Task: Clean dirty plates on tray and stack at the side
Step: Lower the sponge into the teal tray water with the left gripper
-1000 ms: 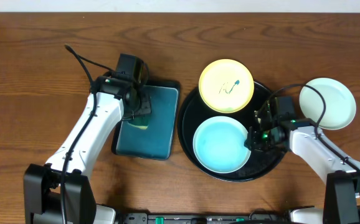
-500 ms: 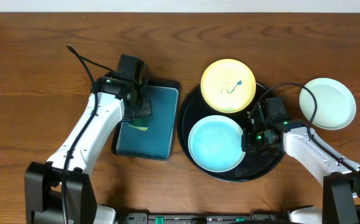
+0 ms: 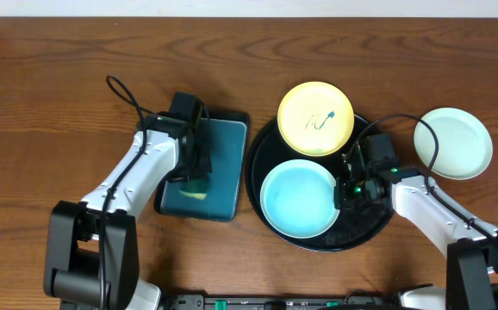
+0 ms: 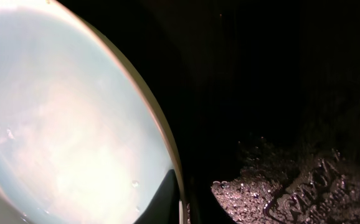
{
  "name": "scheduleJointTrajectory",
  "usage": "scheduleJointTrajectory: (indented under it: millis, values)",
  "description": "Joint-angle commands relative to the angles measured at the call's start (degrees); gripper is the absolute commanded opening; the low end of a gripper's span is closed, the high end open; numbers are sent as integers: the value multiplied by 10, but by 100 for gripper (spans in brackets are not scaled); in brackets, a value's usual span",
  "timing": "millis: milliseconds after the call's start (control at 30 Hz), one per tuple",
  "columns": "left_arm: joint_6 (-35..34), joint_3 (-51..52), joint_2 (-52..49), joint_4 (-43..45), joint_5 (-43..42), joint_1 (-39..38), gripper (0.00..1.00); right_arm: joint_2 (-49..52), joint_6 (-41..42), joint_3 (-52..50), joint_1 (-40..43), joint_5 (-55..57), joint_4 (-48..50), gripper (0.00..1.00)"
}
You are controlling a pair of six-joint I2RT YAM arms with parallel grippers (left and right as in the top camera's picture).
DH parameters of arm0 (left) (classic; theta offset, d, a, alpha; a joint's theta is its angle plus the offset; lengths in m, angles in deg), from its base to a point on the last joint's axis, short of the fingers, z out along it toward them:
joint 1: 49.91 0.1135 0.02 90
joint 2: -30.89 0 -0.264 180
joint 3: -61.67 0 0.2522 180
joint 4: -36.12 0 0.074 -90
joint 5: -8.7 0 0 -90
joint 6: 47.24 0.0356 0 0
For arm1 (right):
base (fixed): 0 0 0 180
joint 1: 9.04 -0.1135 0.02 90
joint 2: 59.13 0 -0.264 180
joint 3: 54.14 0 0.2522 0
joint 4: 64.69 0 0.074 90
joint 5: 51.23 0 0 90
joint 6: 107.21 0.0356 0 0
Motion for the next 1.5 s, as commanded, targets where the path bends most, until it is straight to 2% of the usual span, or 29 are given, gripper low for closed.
scheduleJointTrajectory:
  millis: [0,233,733,1067,1467]
  values:
    - [-27,4,-1,4,-47,-10,8,3,1,-2,-3,6,1,4]
    - [-91,7,-1,5,-51,-47,7,3,1,-2,-3,6,1,3]
    - [-93,7,-1,39,-51,-129,8,3,0,-2,-3,6,0,2]
    - [-107,7,-1,56,-61,-130,8,3,1,-2,-5,7,1,1]
    - [-97,7,-1,35,29,-82,8,3,-4,-2,-7,-6,2,1]
